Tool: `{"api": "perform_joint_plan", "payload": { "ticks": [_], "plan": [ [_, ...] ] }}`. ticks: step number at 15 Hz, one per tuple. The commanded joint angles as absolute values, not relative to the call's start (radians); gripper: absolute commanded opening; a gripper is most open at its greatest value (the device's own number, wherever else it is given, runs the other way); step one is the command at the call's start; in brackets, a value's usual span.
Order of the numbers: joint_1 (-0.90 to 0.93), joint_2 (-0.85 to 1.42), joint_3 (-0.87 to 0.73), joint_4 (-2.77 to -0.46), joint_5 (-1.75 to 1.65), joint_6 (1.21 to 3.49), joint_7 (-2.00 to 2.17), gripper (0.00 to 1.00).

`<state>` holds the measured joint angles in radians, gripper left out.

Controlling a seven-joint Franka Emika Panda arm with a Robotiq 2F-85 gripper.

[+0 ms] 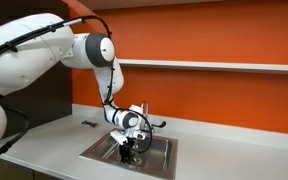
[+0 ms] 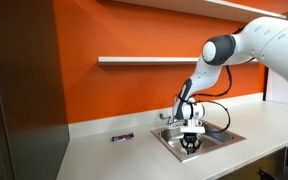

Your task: Remove the chocolate bar from the sink and put it on the counter

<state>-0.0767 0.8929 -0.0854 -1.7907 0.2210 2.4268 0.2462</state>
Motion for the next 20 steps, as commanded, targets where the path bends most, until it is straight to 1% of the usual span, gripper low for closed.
{"api": "perform_joint_plan", "payload": {
  "ticks": [1, 10, 20],
  "plan": [
    [-0.096, 0.861, -0.082, -1.783, 0.227, 2.394, 0.246, 0.1],
    [-0.091, 0.784, -0.106, -1.801, 0.21, 2.378, 0.246, 0.1],
    [-0.075, 0.651, -0.111, -1.832, 0.163, 2.3, 0.233, 0.1]
  ]
}}
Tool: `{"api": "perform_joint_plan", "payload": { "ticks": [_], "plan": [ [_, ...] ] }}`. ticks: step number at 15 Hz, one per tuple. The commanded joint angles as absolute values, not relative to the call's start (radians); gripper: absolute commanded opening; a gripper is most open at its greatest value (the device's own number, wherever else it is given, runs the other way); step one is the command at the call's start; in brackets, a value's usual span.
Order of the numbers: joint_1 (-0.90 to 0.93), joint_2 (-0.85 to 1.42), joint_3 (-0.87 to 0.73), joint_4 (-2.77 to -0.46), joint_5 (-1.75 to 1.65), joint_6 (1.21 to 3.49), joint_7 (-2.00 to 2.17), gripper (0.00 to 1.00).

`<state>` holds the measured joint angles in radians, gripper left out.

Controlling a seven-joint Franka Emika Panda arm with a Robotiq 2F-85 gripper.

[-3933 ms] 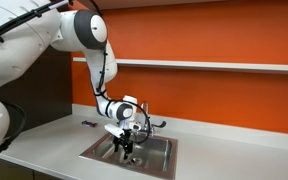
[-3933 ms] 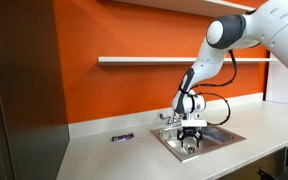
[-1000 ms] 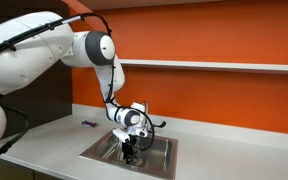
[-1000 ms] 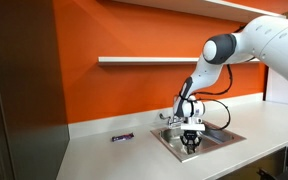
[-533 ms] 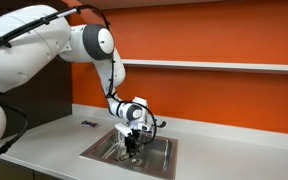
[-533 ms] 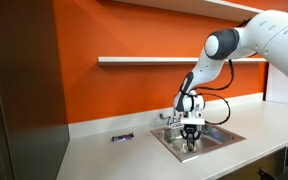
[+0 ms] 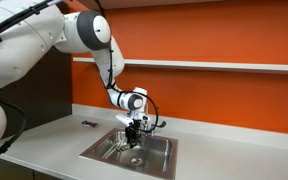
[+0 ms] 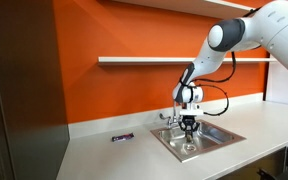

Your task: Remove the chocolate bar from the sink and put it on the counter

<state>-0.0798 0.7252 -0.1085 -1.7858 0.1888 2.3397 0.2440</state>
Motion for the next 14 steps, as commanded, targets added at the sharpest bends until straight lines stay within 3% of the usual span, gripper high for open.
{"api": "perform_joint_plan", "payload": {
  "ticks": [1, 14],
  "plan": [
    [-0.074, 0.634, -0.109, -1.843, 0.161, 2.297, 0.23, 0.1],
    [-0.003, 0.412, -0.011, -2.03, 0.077, 2.248, 0.03, 0.1]
  ]
}}
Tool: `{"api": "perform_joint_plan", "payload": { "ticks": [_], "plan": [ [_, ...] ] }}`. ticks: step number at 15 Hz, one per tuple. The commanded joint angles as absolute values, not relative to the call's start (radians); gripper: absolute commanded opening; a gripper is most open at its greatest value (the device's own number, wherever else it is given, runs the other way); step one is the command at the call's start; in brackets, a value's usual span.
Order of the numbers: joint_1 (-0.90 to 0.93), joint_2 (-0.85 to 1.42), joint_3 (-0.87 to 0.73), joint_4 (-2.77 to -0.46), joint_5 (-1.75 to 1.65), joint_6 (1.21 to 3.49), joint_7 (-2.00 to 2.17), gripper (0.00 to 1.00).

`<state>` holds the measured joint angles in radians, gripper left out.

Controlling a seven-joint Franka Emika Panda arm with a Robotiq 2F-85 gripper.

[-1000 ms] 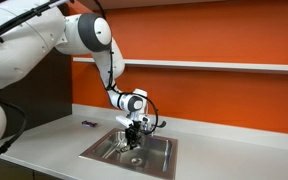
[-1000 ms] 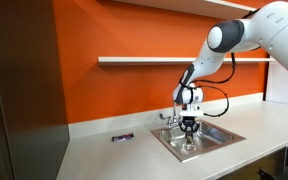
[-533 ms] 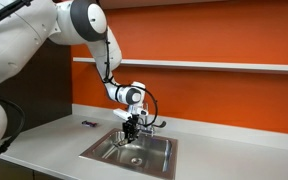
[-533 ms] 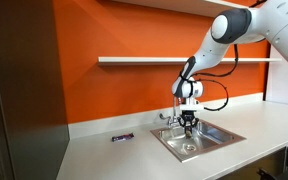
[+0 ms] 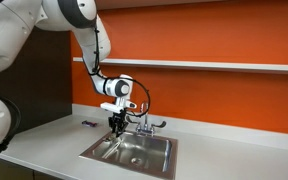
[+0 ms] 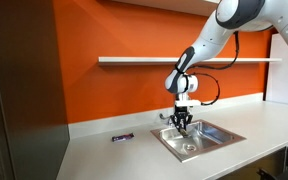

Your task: Remove the chocolate bar from the sink and put it on the counter

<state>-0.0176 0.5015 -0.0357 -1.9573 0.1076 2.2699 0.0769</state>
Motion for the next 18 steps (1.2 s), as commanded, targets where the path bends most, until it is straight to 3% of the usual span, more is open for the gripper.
{"api": "perform_joint_plan", "payload": {
  "ticks": [1, 18],
  "plan": [
    [0.008, 0.399, -0.001, -2.042, 0.07, 2.249, 0.02, 0.1],
    [0.117, 0.475, 0.131, -2.001, 0.022, 2.326, -0.15, 0.1]
  ]
}}
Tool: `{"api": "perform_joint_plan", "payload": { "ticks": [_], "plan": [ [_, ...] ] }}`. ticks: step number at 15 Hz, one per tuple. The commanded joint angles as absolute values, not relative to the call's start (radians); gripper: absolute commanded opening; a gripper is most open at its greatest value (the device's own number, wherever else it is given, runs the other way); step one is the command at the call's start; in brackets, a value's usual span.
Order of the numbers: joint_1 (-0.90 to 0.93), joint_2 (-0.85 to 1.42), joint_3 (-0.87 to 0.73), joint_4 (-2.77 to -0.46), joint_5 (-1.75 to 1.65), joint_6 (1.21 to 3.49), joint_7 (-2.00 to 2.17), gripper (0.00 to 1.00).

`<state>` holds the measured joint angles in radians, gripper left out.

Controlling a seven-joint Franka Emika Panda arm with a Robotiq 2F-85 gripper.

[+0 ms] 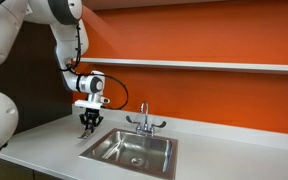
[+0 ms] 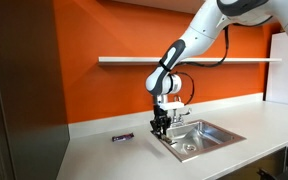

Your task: Remove the chocolate bar from the sink and put it on the counter

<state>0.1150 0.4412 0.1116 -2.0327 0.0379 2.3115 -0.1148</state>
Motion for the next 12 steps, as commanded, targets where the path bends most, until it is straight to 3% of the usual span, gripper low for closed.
{"api": "perform_joint_plan", "payload": {
  "ticks": [1, 12],
  "plan": [
    [0.121, 0.488, 0.138, -1.993, 0.023, 2.33, -0.156, 0.1],
    [0.136, 0.595, 0.171, -1.928, 0.032, 2.365, -0.177, 0.1]
  ]
}}
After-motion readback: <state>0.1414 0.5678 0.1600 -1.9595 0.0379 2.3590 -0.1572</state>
